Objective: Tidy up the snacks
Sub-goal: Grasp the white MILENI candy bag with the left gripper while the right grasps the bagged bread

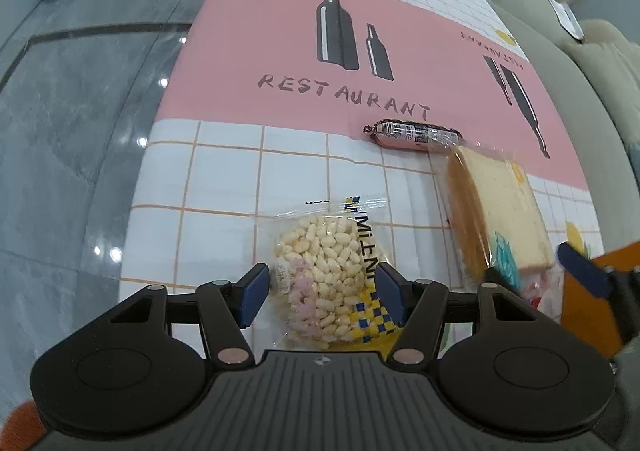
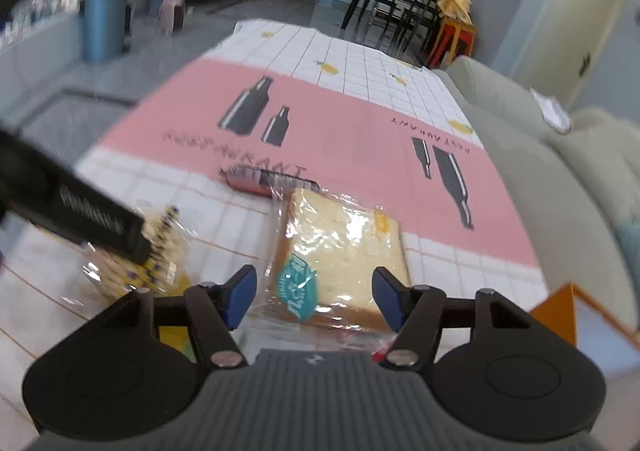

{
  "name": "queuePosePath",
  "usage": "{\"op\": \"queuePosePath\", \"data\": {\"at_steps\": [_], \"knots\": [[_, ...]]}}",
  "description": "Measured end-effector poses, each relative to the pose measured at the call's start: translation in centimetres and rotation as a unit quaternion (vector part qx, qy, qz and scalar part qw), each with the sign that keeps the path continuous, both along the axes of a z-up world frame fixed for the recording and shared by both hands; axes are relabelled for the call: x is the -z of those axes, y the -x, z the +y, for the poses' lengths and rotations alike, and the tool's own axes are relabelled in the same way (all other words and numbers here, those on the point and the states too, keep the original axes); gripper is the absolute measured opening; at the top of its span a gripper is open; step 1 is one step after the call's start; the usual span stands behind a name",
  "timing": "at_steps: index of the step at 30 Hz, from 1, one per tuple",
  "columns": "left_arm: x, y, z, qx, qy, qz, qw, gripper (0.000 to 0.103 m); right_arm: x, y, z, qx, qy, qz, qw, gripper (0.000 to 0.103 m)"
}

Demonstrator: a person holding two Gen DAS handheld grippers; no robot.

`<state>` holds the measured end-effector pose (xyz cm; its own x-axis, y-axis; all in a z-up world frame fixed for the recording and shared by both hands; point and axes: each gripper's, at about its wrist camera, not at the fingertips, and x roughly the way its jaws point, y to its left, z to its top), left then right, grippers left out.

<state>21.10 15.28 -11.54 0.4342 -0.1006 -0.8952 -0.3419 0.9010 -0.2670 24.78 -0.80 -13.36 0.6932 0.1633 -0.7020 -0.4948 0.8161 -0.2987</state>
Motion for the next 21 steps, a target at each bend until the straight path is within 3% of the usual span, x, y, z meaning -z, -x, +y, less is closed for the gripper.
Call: {"op": "queuePosePath", "data": {"at_steps": [3,6,13,21], "knots": [[0.5,-0.5,0.1,-0.020,0.005,0.013,0.9997,0.074,1.0,-0.6,0.3,-0.012,0.006,0.014,1.000,0.063],[0.9,-0.8,0.2,-0.034,0.014,0.020,0.9991,0.082,2.0,-0.9,0.4,-0.012,0.013,0.032,0.999,0.063],[1.1,-1.9,-1.1,-0.027,0.004,0.031,0.9992,0.090,3.7,-0.1,1.2,-0.030,0.055,0.002,0.998,0.065],[1.4,-2.9,-3.6,0.011,-0.057,0.043,0.9974,0.094,3.9,0.6,1.1,-0.045,0.072,-0.016,0.996,0.061]]}}
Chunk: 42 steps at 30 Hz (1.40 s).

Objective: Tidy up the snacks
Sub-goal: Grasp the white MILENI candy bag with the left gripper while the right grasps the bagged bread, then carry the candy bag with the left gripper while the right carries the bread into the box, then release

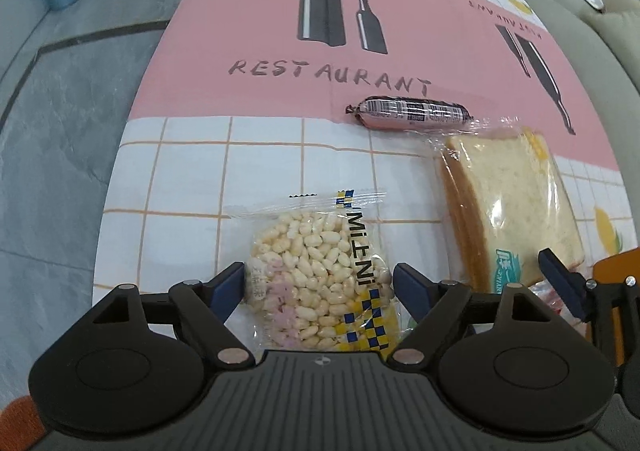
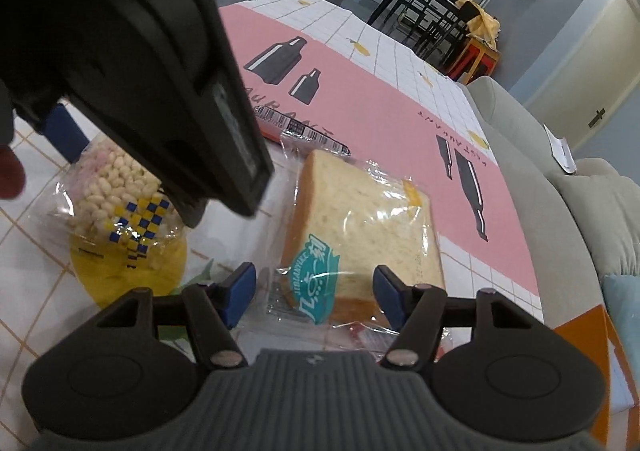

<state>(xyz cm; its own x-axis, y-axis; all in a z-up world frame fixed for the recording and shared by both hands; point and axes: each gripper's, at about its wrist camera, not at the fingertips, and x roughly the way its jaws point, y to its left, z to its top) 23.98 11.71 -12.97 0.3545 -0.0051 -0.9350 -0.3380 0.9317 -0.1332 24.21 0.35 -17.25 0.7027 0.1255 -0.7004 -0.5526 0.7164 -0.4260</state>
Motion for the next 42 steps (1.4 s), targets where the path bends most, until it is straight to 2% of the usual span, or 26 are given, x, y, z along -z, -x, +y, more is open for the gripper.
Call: {"op": "queuePosePath", "data": {"at_steps": [3,7,8,10,13,17,22,26,28,31,34,37,40,41,42], "knots": [[0.1,-0.1,-0.6,0.021,-0.020,0.002,0.9996,0.094,0.2,0.7,0.3,-0.018,0.027,-0.011,0.999,0.052],[0.4,0.3,-1.9,0.073,-0.057,0.005,0.9957,0.093,1.2,2.4,1.1,-0.057,0.093,-0.042,0.993,0.031],[0.4,0.5,-1.9,0.078,-0.058,0.003,0.9952,0.093,1.3,2.7,1.1,-0.061,0.106,-0.049,0.991,0.025],[0.4,1.1,-1.6,0.081,-0.052,0.003,0.9954,0.092,1.1,3.1,0.8,-0.064,0.110,-0.050,0.991,0.022],[0.4,2.2,-1.0,0.076,-0.041,0.001,0.9963,0.092,0.1,3.3,0.1,-0.054,0.092,-0.048,0.993,0.017],[-0.1,3.9,0.1,0.054,0.012,-0.005,0.9985,0.092,-2.5,3.9,-1.1,-0.026,0.046,-0.046,0.998,0.011],[-1.6,5.6,0.1,0.054,0.020,-0.016,0.9982,0.092,-6.3,5.2,-2.5,0.010,-0.016,-0.040,0.999,0.006],[-3.3,6.5,-0.2,0.057,0.039,-0.030,0.9972,0.092,-8.5,6.4,-4.0,0.044,-0.071,-0.008,0.996,0.006],[-4.1,7.1,-0.7,0.065,0.039,-0.037,0.9964,0.092,-9.7,6.8,-4.9,0.069,-0.114,0.024,0.991,0.006],[-5.3,8.3,-1.4,0.080,0.049,-0.046,0.9946,0.092,-11.3,7.9,-7.4,0.105,-0.196,0.074,0.972,0.005],[-6.0,9.6,-2.3,0.094,0.049,-0.048,0.9933,0.092,-12.0,9.4,-9.7,0.134,-0.269,0.128,0.945,0.004],[-6.5,11.3,-3.3,0.109,0.034,-0.043,0.9925,0.092,-11.7,11.0,-11.5,0.162,-0.334,0.188,0.909,0.004],[-6.6,13.1,-3.7,0.117,0.046,-0.038,0.9913,0.092,-11.0,13.3,-12.9,0.176,-0.388,0.243,0.871,0.003],[-6.6,13.6,-3.9,0.121,0.050,-0.037,0.9907,0.092,-10.7,14.0,-13.3,0.182,-0.400,0.258,0.860,0.003],[-6.6,14.1,-4.2,0.127,0.050,-0.035,0.9900,0.092,-10.3,14.4,-13.3,0.186,-0.406,0.266,0.854,0.003]]}}
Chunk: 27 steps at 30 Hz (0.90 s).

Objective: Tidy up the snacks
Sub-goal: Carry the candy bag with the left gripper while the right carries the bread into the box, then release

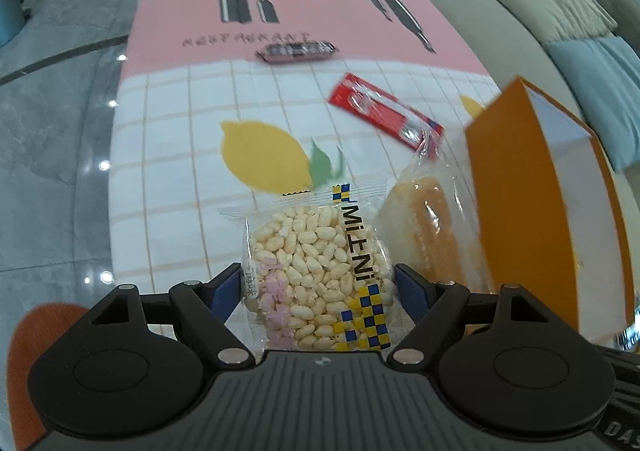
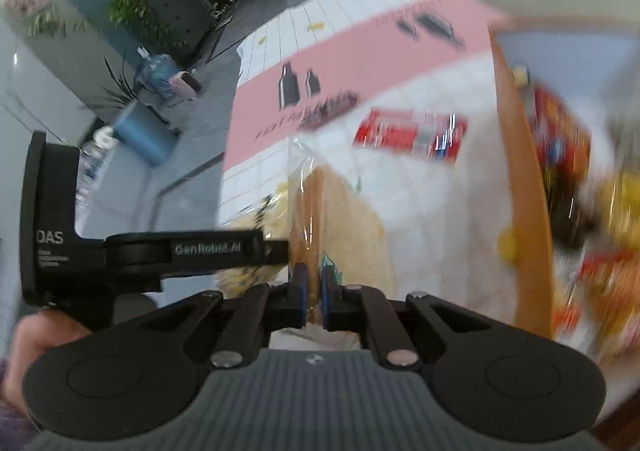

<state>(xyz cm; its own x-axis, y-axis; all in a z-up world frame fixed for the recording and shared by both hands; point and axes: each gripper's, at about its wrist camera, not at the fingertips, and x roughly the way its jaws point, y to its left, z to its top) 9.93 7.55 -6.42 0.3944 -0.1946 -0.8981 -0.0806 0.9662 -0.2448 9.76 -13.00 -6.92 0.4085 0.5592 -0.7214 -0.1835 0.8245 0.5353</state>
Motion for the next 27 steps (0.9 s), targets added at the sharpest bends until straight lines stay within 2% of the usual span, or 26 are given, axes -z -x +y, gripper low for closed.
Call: {"op": "queuePosePath", "data": {"at_steps": [4,8,9,11,18,22,27], "knots": [[0.5,1.2,-0.7,0.013,0.003,0.008,0.9999,0.092,0.4,2.2,-0.2,-0.005,0.026,-0.012,1.000,0.003],[0.7,1.5,-0.6,0.007,0.026,0.009,0.9996,0.092,-0.2,2.9,0.0,-0.013,0.053,-0.046,0.997,0.012],[0.7,1.5,-0.6,0.007,0.028,0.008,0.9996,0.092,-0.3,2.9,0.2,-0.017,0.061,-0.054,0.997,0.016],[0.7,1.5,-0.4,0.005,0.038,0.007,0.9992,0.092,-0.7,3.1,0.4,-0.030,0.071,-0.066,0.995,0.036],[0.6,1.1,-0.5,-0.003,0.051,0.000,0.9987,0.092,-0.4,3.2,1.6,-0.049,0.127,-0.105,0.985,0.040],[0.1,1.3,-0.2,-0.011,0.029,-0.010,0.9995,0.092,-0.2,2.4,1.7,-0.041,0.135,-0.111,0.984,0.041],[-0.7,2.0,0.6,-0.019,0.023,-0.015,0.9994,0.092,0.4,0.9,2.6,-0.043,0.167,-0.121,0.978,0.040]]}}
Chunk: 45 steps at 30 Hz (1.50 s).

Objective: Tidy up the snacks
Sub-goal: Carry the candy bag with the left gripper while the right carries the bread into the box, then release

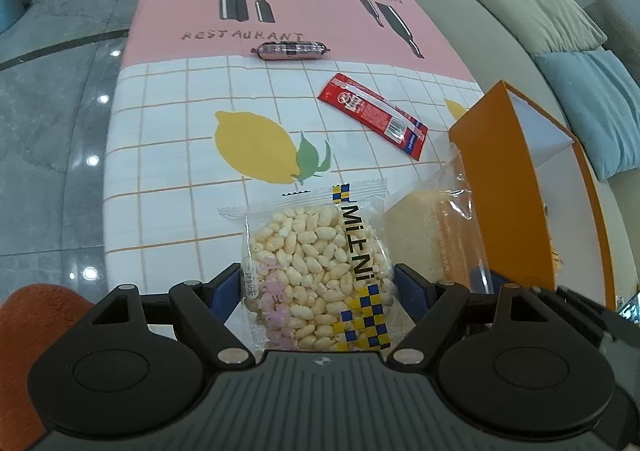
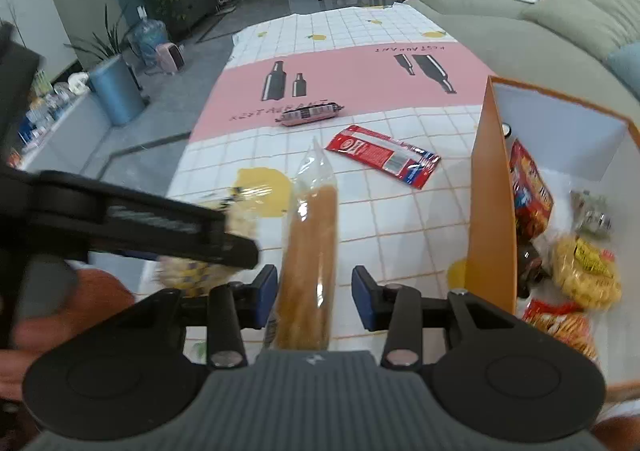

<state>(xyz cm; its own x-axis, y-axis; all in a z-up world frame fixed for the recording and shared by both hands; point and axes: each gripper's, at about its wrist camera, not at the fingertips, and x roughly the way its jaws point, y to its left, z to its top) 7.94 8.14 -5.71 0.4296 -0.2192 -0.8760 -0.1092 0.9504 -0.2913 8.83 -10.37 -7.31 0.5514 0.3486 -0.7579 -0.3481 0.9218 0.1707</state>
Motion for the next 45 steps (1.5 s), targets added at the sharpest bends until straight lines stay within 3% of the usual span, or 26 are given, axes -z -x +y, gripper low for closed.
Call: {"op": "queuePosePath", "data": {"at_steps": [3,6,12,22,30,36,42,45], "knots": [[-0.6,0.5,0.1,-0.001,-0.017,-0.008,0.9998,0.092,0.1,-0.5,0.4,0.000,0.004,0.001,1.000,0.038],[-0.9,0.8,0.1,0.000,-0.013,-0.013,0.9998,0.092,0.1,-0.4,0.7,0.000,0.016,0.001,1.000,0.026],[-2.3,1.3,-0.7,0.014,-0.020,-0.034,0.9991,0.092,-0.5,0.3,0.0,0.013,0.000,-0.002,1.000,0.023],[-6.6,1.2,-4.1,0.060,-0.023,-0.085,0.9943,0.092,-6.2,3.7,-3.5,0.036,-0.039,-0.065,0.996,0.023],[-9.7,-0.8,-9.6,0.121,-0.011,-0.121,0.9852,0.092,-10.7,4.8,-8.2,0.083,-0.036,-0.135,0.987,0.023],[-10.1,-2.6,-14.8,0.177,-0.014,-0.132,0.9752,0.092,-11.3,3.9,-11.9,0.131,0.022,-0.154,0.979,0.023],[-8.7,-4.4,-19.3,0.226,-0.021,-0.114,0.9671,0.092,-8.7,1.7,-15.2,0.161,0.088,-0.125,0.975,0.023],[-7.8,-5.0,-20.9,0.242,-0.031,-0.102,0.9644,0.092,-7.6,0.9,-15.7,0.163,0.127,-0.134,0.969,0.022]]}}
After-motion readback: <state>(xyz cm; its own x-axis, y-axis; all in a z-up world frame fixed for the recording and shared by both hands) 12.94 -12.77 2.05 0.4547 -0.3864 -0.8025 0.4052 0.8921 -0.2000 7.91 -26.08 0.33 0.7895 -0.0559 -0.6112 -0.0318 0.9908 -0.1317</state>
